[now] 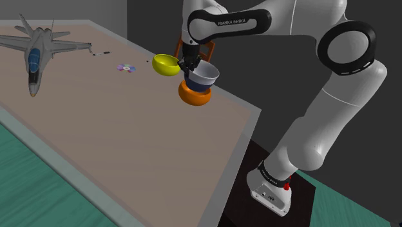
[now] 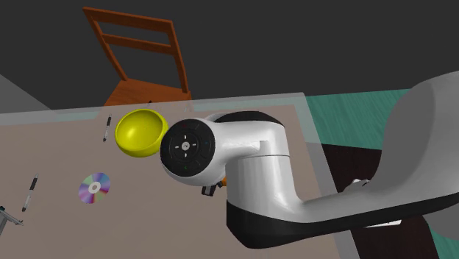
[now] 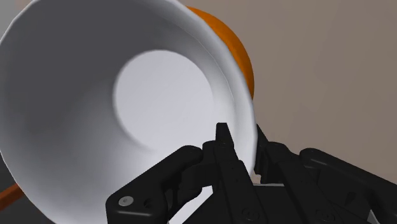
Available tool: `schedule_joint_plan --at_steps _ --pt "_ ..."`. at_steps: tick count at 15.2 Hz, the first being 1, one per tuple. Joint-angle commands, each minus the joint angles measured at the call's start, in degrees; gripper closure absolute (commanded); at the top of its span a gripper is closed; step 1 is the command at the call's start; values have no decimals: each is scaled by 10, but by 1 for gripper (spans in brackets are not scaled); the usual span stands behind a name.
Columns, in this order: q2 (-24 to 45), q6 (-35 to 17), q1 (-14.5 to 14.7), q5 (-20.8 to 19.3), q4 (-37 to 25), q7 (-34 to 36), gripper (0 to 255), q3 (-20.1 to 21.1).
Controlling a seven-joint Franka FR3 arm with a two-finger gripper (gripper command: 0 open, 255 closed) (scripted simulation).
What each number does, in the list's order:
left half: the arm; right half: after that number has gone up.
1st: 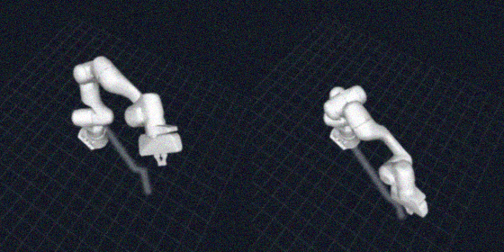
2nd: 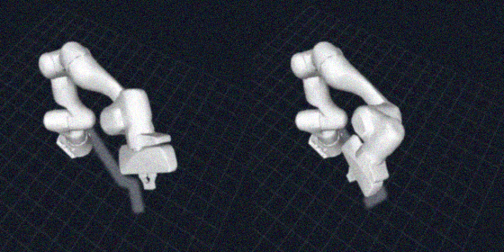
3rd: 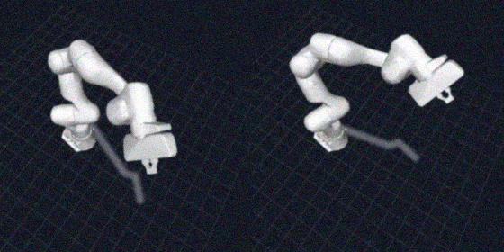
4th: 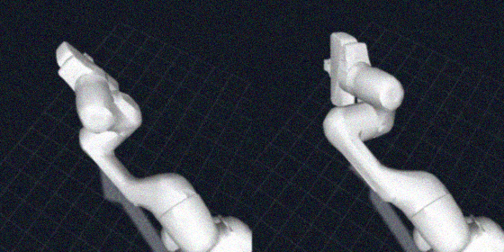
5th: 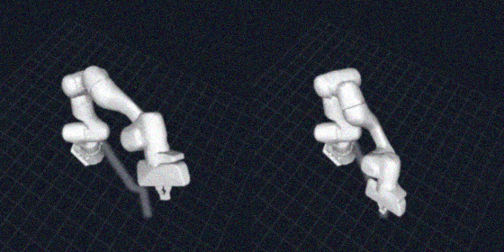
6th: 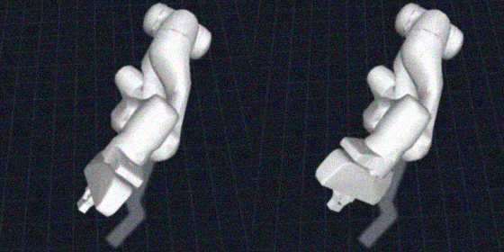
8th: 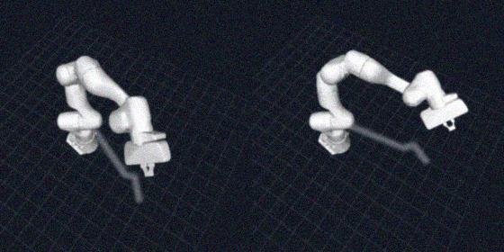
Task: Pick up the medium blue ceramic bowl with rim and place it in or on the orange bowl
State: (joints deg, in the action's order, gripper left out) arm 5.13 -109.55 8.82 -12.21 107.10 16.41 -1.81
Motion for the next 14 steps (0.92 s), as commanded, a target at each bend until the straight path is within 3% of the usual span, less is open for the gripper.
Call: schedule_joint_plan --at_steps 1,6,7,12,14 --pt "1 -2 0 0 0 0 255 0" --pt "1 -2 0 0 0 0 255 0" --pt "1 -2 0 0 0 0 0 0" --pt "1 -2 0 0 0 0 0 0" --pt "-4 35 3 2 -31 -1 0 3"
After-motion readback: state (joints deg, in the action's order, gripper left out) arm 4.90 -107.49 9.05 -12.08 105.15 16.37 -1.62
